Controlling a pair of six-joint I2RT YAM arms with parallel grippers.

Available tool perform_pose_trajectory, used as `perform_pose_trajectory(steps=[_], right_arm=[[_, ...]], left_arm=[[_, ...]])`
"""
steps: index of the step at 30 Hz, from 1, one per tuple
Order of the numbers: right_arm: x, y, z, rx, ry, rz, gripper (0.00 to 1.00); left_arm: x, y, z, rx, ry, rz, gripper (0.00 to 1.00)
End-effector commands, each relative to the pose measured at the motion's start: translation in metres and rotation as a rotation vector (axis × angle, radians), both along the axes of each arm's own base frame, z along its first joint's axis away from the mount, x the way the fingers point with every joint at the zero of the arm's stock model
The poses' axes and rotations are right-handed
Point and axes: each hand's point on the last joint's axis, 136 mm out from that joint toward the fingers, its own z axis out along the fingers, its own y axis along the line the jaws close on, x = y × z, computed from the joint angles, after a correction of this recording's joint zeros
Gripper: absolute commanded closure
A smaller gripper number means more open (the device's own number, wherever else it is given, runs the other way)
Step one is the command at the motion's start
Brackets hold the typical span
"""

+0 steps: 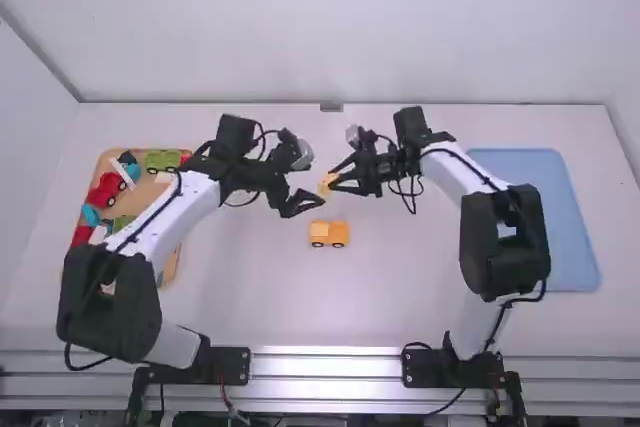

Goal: Assemble lego blocks to make yellow taxi

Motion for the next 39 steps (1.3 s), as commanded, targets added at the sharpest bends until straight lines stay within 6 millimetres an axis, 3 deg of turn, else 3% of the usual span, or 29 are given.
perform_pose_trajectory(steps=[1, 7, 10, 15, 20, 24, 39], right_arm=[[0.002, 0.003, 0.015, 0.05, -0.16, 0.058, 0.77], [-0.018, 0.006, 0.019, 0.038, -0.22, 0.135, 0.77], [-0.028, 0.009, 0.019, 0.02, -0.247, 0.178, 0.78], [-0.029, 0.013, 0.021, 0.014, -0.245, 0.186, 0.79], [-0.028, 0.01, 0.022, 0.02, -0.246, 0.178, 0.79], [-0.029, 0.012, 0.022, 0.021, -0.246, 0.184, 0.79], [-0.031, 0.015, 0.025, 0.041, -0.243, 0.19, 0.79]], left_arm=[[-0.006, -0.008, 0.005, -0.027, -0.03, -0.07, 0.01], [-0.01, -0.009, 0.004, -0.041, -0.008, -0.085, 0.01], [-0.022, -0.014, 0.007, -0.068, -0.028, -0.157, 0.01], [-0.024, -0.012, 0.004, -0.06, -0.005, -0.148, 0.01], [-0.027, -0.012, 0.001, -0.052, 0.005, -0.156, 0.1], [-0.029, -0.014, 0.001, -0.05, 0.0, -0.167, 0.26], [-0.025, -0.01, -0.005, -0.007, 0.004, -0.136, 0.46]])
